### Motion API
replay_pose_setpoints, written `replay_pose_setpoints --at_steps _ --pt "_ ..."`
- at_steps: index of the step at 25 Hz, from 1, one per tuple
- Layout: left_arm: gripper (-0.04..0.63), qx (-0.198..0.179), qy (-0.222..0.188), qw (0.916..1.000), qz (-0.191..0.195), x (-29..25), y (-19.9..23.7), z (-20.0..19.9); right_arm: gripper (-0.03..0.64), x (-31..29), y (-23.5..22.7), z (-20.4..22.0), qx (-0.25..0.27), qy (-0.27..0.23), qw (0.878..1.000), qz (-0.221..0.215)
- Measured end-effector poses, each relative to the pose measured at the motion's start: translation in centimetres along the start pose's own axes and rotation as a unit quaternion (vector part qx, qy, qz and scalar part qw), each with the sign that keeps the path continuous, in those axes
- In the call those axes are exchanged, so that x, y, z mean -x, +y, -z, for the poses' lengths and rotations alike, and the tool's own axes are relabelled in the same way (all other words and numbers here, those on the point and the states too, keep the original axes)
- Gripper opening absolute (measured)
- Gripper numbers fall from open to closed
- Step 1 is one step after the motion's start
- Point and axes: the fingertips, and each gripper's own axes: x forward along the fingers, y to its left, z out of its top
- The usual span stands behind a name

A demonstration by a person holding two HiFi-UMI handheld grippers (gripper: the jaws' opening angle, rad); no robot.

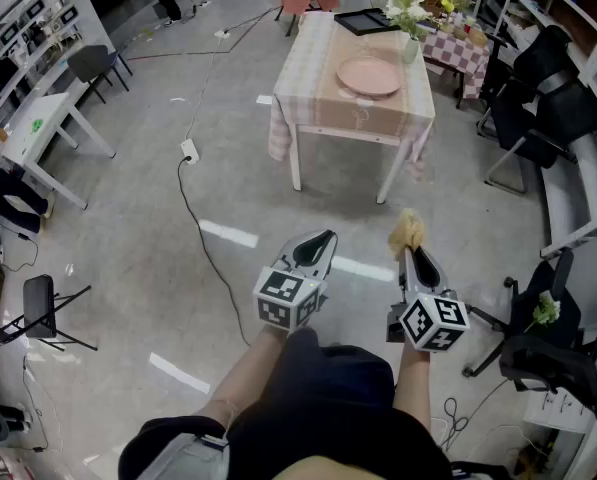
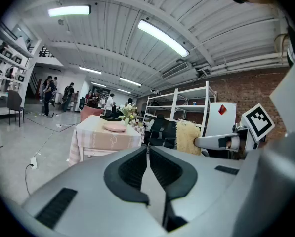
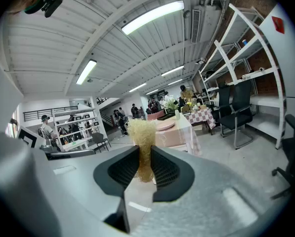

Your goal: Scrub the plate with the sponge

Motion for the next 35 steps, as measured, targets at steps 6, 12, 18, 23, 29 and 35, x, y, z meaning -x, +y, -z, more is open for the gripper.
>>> replay_pose_setpoints --at_steps 6,12,18,23,29,35 --pt "0.026 0.003 0.001 1.0 -0.001 0.8 -1.5 1.8 0.074 0.8 0.5 1.9 0.001 0.012 1.0 -0.014" --pt "0.026 0.013 0.006 0.9999 -0.006 0.4 -1.6 2.6 0.081 0.6 1.3 1.8 0.001 0.023 0.999 -0.045" --pt "0.026 0.01 0.003 0.9999 0.003 -2.8 -0.9 2.0 0.081 -1.7 0.2 1.3 0.018 0.027 0.999 -0.04" --pt "0.026 0.007 0.005 0.9999 0.011 -5.9 0.3 0.7 0.081 -4.7 -1.2 0.2 0.019 0.031 0.999 -0.036" --pt "0.026 0.006 0.011 0.9999 0.006 -9.5 2.7 -0.4 0.081 -9.0 -2.7 -0.7 0.014 0.04 0.998 -0.034" --pt "0.026 0.014 0.02 0.9997 0.005 -12.4 5.3 -1.5 0.081 -13.1 -3.7 -1.8 0.005 0.05 0.998 -0.033"
